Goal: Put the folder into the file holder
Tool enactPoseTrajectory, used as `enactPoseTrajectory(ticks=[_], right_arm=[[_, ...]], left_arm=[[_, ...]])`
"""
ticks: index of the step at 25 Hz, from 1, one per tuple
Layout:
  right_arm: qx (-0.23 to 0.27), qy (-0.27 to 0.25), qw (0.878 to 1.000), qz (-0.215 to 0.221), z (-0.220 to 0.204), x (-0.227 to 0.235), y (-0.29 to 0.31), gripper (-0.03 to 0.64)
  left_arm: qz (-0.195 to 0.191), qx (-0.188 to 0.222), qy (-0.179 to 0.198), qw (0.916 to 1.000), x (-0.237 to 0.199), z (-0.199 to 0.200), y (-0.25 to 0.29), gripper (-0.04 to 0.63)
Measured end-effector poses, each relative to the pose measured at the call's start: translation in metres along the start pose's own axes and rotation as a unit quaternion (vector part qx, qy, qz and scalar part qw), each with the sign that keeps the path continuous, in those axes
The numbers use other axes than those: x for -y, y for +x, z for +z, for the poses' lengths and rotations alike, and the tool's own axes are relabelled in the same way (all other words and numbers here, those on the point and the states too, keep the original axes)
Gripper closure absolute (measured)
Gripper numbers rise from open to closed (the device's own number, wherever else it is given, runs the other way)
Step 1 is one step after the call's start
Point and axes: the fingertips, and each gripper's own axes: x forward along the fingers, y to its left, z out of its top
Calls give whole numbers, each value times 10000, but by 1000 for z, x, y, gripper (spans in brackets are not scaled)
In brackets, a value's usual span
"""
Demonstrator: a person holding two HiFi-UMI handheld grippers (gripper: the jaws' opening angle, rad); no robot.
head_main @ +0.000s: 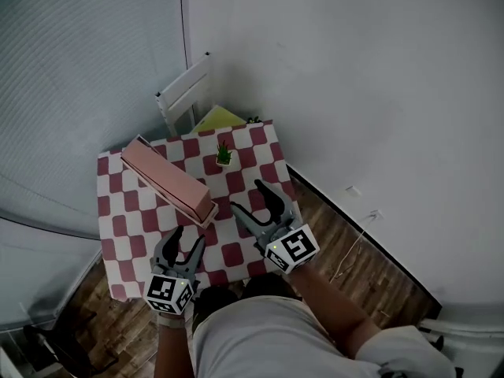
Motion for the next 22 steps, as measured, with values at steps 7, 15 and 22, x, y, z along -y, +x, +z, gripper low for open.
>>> enactPoseTrajectory(ticks=[7, 15, 22], right_arm=[[-70, 248, 9981, -565, -1, 28, -43, 319], [-233, 257, 9934, -1098, -5, 39, -89, 334], [-404, 239, 9884, -1445, -12, 38, -120, 334]], left_arm=[[-527, -32, 166, 9985, 26, 8, 22, 379], [-1124, -75, 337, 9931, 60, 16, 45, 378], [-1578, -44, 516, 9861, 85, 24, 62, 379]])
